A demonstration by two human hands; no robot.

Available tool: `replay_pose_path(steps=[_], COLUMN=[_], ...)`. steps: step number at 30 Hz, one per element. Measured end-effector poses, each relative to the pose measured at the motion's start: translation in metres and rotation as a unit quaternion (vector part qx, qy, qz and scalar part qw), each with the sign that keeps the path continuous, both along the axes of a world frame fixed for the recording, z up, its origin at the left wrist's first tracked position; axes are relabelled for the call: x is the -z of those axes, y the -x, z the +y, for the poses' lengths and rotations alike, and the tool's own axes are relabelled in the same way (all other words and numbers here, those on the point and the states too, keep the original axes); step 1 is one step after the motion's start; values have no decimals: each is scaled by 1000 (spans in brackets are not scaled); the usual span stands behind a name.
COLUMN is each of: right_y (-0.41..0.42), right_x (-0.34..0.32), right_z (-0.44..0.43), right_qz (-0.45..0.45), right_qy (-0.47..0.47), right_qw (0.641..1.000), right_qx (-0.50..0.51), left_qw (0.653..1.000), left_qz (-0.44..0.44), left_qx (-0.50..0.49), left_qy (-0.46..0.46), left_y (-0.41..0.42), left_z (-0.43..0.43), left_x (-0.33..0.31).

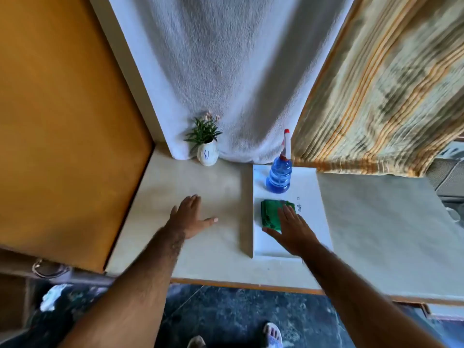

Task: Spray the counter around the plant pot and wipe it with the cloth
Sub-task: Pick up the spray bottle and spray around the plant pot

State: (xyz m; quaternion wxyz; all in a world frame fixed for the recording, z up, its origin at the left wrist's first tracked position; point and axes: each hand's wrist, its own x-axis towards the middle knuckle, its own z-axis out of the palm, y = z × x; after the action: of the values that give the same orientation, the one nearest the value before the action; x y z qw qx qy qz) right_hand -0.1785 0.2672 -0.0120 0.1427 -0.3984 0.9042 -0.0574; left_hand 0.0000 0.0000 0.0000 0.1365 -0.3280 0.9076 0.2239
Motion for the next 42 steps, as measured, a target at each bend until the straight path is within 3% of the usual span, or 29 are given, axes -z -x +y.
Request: replay_pose_path(steps=[7,12,14,17,22,33,38,42], right_y=[-21,-24,-13,23,93,138,127,123], right_x=[46,46,37,13,-30,-21,-18,-36], right_z=[16,15,8,-21,-74,-115,-118,-127], right_qz=[19,67,77,34,-79,-165,-172,-163], right_qy=[-39,-34,19,151,334,423,498,496], right_qw=[999,997,997,982,909,859,818,831], right_qx=[-8,-19,-3,104,236,236,229,193], left_qw=[994,989,989,989,989,991,991,990], left_qz=[-111,-142,-145,-145,-146,-128,-131,-134], left_qx=[3,31,34,35,35,38,35,35], left_qy=[-16,-16,-15,-7,-5,12,16,22], left_y=[-37,-48,-49,-48,-48,-51,-52,-50], left_z=[4,4,3,4,4,3,3,1], left_x=[50,71,77,81,86,92,96,101])
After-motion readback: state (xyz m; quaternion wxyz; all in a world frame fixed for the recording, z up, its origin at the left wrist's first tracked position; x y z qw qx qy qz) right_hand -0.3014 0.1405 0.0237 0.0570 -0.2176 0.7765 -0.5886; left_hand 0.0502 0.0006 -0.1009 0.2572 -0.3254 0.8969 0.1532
